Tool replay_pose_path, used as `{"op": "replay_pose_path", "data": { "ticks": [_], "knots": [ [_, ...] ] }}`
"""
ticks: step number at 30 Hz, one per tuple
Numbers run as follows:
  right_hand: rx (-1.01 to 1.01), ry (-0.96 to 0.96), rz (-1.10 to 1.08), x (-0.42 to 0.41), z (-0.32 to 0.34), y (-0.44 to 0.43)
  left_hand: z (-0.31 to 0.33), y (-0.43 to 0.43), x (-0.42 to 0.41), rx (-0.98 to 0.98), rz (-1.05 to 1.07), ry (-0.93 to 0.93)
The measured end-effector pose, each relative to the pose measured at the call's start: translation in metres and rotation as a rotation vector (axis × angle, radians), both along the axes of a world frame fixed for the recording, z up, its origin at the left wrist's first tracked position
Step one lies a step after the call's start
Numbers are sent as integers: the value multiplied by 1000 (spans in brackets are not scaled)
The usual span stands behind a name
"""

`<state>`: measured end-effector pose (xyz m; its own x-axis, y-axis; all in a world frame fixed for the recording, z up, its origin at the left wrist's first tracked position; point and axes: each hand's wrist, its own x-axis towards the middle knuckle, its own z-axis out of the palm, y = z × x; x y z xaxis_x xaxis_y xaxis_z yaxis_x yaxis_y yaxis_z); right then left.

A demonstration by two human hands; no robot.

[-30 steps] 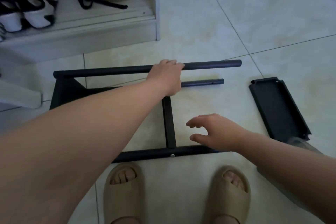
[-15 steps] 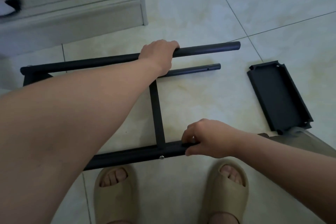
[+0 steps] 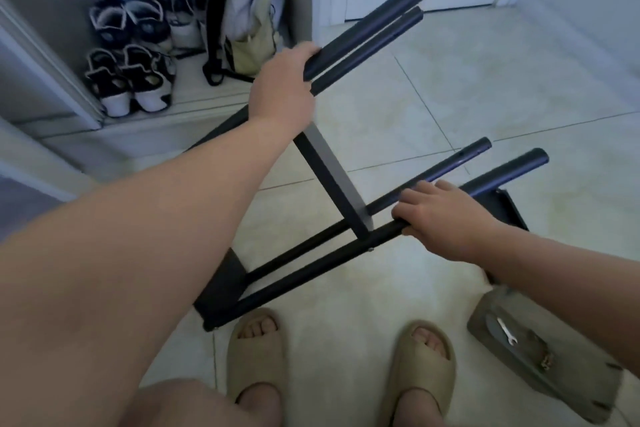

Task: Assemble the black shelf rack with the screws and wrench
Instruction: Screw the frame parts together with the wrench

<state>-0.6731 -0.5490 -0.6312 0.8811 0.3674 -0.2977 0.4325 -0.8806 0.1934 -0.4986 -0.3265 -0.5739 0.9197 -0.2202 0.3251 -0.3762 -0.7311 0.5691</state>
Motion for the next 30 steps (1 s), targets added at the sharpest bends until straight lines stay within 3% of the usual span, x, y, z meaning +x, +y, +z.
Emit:
{"op": "replay_pose_path", "data": {
  "ticks": [7, 13, 20, 30],
  "knots": [
    [-232, -297, 108, -7, 74, -1, 46, 47, -48, -259, 222, -31],
    [-321, -524, 256, -9, 112, 14, 28, 92, -99, -475, 356, 107],
    [-381, -667, 368, 7, 104, 28, 3, 127, -126, -458, 435, 244],
    [-339, -741, 327, 17, 88, 36, 3, 138, -143, -350, 418, 374]
  ]
}}
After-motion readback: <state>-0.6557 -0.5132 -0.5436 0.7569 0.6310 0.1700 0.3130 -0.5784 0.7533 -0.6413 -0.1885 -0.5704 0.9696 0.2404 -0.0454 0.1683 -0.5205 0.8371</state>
